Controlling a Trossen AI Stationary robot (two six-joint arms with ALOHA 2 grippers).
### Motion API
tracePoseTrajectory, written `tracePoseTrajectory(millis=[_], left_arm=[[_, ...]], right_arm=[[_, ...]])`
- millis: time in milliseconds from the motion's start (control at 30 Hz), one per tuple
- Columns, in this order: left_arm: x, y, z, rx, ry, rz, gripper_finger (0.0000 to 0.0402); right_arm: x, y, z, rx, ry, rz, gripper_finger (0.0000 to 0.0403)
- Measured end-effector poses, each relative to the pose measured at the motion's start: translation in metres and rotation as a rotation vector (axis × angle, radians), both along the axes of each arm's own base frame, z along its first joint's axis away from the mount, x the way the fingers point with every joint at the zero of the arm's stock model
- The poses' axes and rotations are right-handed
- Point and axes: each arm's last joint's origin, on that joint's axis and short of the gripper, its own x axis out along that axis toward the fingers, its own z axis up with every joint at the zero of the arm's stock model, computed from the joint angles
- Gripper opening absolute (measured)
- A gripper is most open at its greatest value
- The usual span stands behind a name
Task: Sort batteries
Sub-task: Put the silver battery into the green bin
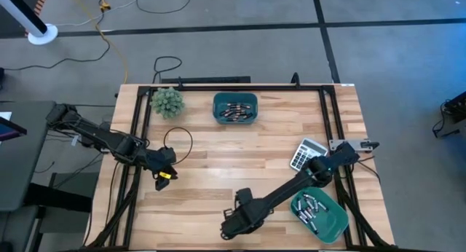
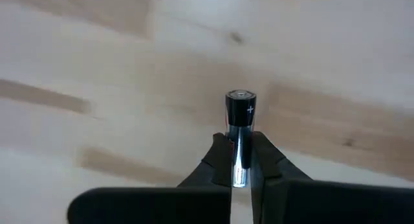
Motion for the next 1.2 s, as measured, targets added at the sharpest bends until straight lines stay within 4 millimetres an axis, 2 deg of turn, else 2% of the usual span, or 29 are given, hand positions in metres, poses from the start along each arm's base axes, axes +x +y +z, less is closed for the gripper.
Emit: tracePoseTrajectory(millis=[133, 333, 433, 667, 833, 1000, 1200], left_arm=[[0.0, 0.0, 0.0, 0.004, -0.002, 0.004, 0.0093], [0.0, 0.0, 0.0, 0.008, -0.004, 0.008, 0.0093], [0.0, 0.001, 0.0, 0.013, -0.006, 0.013, 0.0093], [0.001, 0.002, 0.0, 0.04, -0.02, 0.045, 0.0093], [0.001, 0.002, 0.0, 0.04, -0.02, 0.047, 0.0093], [0.001, 0.002, 0.0, 0.026, -0.018, 0.065, 0.0093], [0.001, 0.002, 0.001, -0.003, -0.012, 0.125, 0.0093]], right_arm=[[-0.015, -0.003, 0.036, -0.044, -0.025, -0.041, 0.0017], [-0.049, 0.002, 0.068, -0.128, 0.039, -0.076, 0.0016], [-0.064, 0.008, 0.084, -0.13, 0.004, -0.065, 0.0016], [-0.106, 0.023, 0.078, -0.214, -0.016, -0.124, 0.0016], [-0.127, 0.027, 0.069, -0.183, 0.036, -0.101, 0.0015], [-0.147, 0.021, 0.079, -0.19, 0.041, -0.069, 0.0015], [-0.184, 0.014, 0.092, -0.195, 0.04, -0.004, 0.0015]])
